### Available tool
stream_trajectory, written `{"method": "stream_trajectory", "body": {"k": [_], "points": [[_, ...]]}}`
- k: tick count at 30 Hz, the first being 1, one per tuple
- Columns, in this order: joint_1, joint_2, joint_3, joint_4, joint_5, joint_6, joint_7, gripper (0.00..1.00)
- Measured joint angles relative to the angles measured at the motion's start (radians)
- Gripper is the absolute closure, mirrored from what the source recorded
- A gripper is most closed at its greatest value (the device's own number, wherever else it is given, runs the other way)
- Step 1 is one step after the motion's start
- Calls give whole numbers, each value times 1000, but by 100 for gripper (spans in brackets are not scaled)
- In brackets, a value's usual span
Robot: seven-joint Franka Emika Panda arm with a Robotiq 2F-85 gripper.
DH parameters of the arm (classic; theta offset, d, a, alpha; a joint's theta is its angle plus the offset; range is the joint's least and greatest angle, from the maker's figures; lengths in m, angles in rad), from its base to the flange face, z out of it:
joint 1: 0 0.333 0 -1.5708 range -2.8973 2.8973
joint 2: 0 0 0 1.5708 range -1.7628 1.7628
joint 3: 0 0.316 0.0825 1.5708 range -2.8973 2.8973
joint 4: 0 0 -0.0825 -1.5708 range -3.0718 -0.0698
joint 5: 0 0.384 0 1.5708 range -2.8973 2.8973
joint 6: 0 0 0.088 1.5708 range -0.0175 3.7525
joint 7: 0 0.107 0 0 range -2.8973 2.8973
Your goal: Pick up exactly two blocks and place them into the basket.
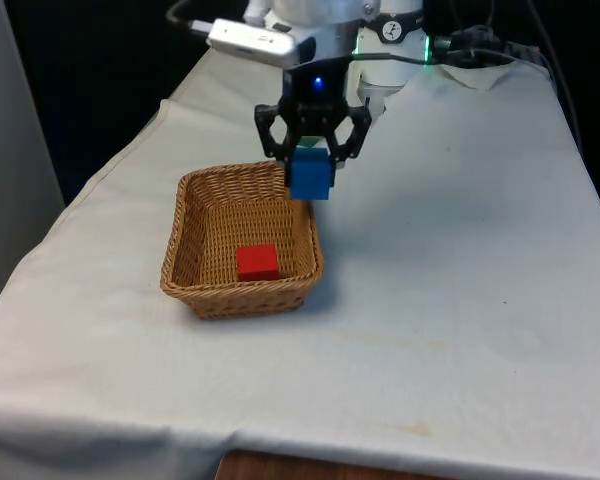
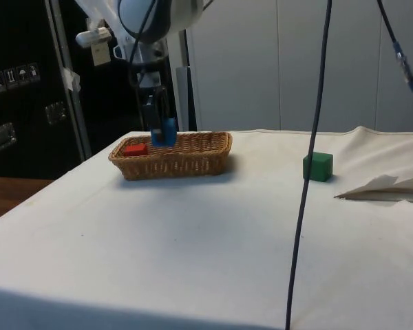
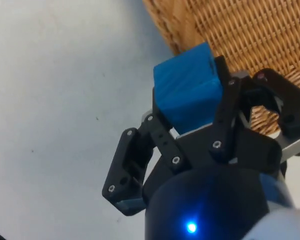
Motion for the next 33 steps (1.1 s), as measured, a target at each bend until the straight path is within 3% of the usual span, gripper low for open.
{"method": "stream_trajectory", "body": {"k": [12, 24, 29, 33], "points": [[-21, 50, -38, 14, 159, 41, -151, 99], [-36, 66, -88, 29, 216, 40, -240, 99], [-45, 111, -102, 43, 252, 46, -286, 99], [-47, 137, -105, 51, 254, 58, -291, 99]]}}
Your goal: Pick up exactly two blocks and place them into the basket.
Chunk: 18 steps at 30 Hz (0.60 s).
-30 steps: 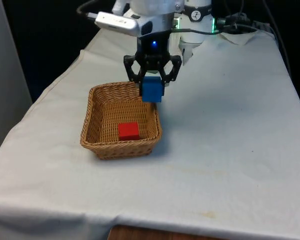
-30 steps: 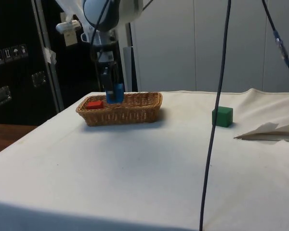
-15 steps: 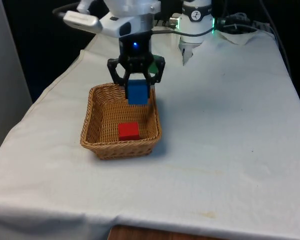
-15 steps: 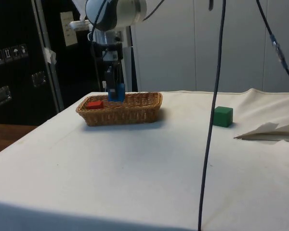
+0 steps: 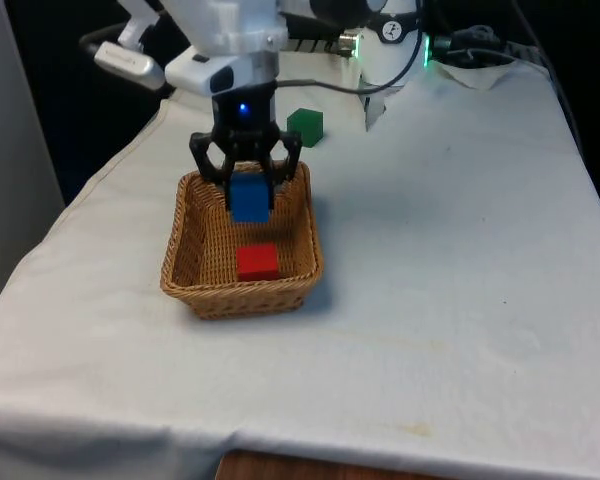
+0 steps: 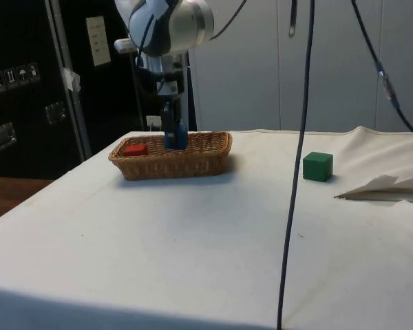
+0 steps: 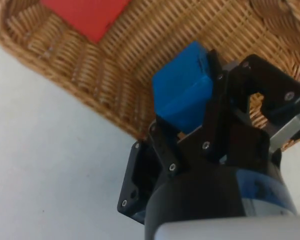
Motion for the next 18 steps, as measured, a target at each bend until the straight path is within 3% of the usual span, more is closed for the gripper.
{"method": "stream_trajectory", "body": {"k": [11, 12, 13, 14, 15, 18], "points": [[-2, 54, -21, 11, 0, 27, -12, 99], [-2, 58, -23, 13, 0, 27, -13, 93], [-2, 62, -26, 15, 0, 28, -13, 74], [-2, 62, -26, 15, 0, 28, -13, 65], [-2, 64, -26, 16, 0, 28, -14, 65], [-3, 66, -27, 17, 0, 28, -14, 35]]}}
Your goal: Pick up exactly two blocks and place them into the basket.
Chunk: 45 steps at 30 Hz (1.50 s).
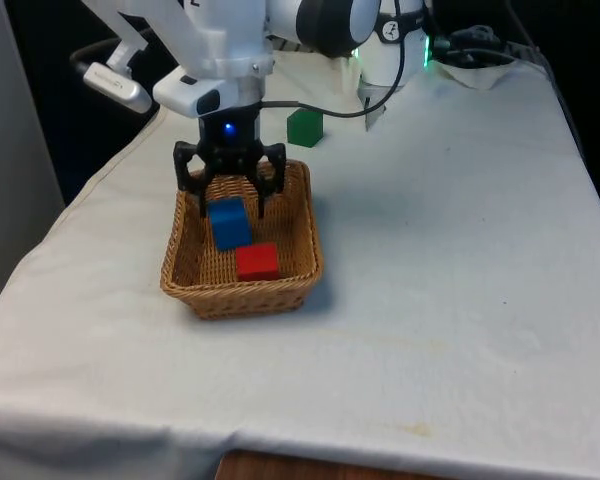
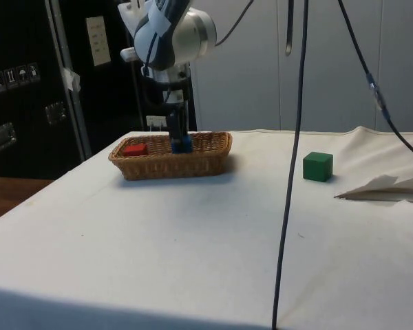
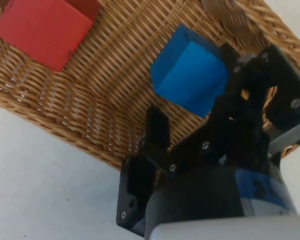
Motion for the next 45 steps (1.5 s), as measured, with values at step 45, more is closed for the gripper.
{"method": "stream_trajectory", "body": {"k": [45], "points": [[83, -248, 49, -90, -154, -73, 217, 0]]}}
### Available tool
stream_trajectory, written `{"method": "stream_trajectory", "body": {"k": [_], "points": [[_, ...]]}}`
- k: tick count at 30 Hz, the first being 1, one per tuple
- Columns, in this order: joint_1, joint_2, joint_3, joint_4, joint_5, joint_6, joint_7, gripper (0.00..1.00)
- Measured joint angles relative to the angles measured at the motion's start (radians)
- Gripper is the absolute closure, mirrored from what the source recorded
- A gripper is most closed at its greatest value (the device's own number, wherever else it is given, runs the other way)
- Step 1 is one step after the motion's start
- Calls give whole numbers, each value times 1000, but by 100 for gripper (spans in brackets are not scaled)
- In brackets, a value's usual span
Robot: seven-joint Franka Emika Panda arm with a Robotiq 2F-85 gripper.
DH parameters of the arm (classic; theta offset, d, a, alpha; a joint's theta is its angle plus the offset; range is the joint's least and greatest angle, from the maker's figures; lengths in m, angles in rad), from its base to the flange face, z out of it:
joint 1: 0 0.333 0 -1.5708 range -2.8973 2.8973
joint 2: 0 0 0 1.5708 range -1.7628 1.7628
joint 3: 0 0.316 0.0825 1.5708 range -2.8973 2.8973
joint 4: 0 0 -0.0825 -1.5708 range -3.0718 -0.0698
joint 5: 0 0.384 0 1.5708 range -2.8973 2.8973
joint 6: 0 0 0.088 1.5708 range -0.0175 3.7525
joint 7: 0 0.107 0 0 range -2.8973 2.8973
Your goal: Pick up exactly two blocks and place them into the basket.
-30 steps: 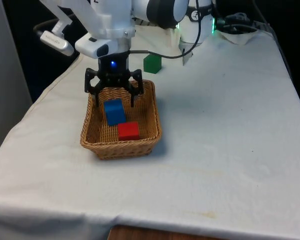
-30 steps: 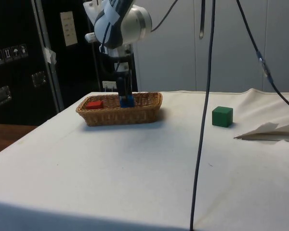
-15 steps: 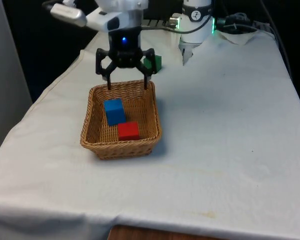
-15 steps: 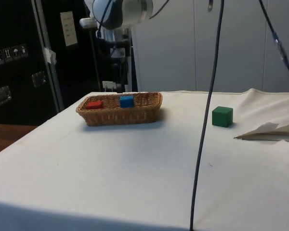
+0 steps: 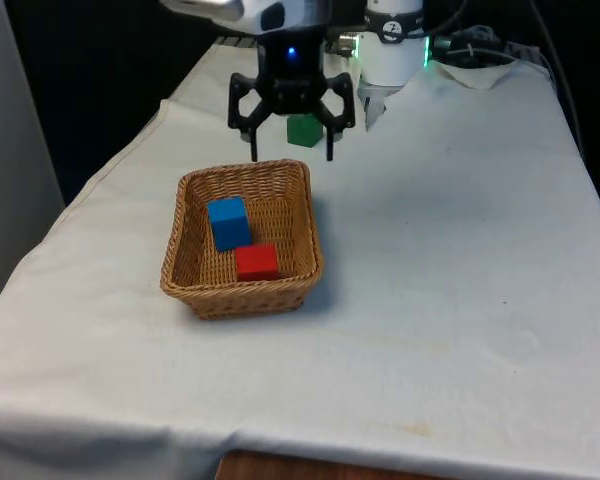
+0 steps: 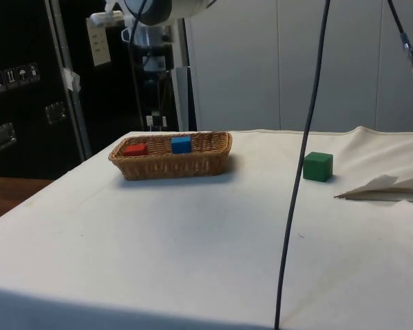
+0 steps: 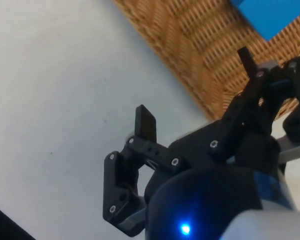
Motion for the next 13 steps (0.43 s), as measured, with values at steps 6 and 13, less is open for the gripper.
{"method": "stream_trajectory", "body": {"k": [6, 13], "points": [[5, -6, 11, 0, -8, -6, 32, 0], [7, -6, 22, 2, -8, -15, 71, 0]]}}
